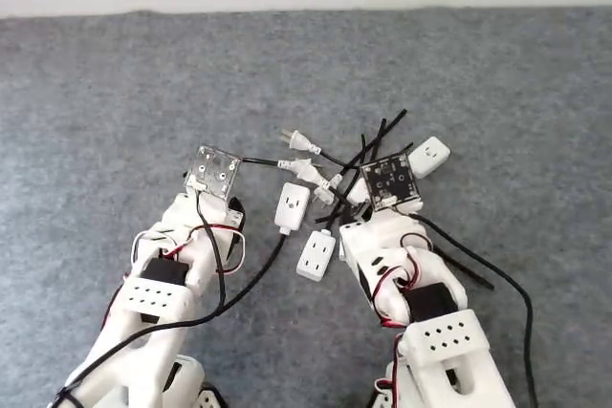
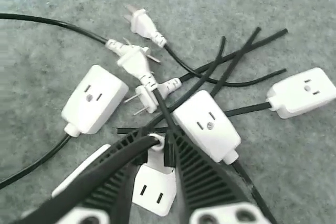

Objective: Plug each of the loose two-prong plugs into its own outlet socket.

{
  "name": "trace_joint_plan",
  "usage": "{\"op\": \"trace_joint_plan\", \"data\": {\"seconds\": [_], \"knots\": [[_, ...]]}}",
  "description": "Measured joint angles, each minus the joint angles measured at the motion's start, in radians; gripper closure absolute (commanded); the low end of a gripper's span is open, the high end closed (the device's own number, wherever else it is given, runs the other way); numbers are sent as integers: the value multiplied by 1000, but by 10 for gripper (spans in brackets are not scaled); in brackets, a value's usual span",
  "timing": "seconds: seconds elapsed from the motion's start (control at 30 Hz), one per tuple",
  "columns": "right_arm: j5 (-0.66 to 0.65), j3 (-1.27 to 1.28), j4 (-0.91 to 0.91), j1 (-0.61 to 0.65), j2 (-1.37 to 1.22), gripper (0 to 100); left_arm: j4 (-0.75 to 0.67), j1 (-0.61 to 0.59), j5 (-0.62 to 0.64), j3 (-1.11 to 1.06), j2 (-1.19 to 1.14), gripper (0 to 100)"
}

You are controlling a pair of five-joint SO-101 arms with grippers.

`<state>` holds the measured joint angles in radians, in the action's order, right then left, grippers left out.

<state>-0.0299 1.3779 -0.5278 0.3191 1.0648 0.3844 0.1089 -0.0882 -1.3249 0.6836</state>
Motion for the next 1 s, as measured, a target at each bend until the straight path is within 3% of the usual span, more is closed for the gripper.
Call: {"op": "trace_joint_plan", "data": {"seconds": [1.0], "knots": [[-60, 31, 48, -9, 0, 991, 0, 0, 0, 0, 0, 921]]}}
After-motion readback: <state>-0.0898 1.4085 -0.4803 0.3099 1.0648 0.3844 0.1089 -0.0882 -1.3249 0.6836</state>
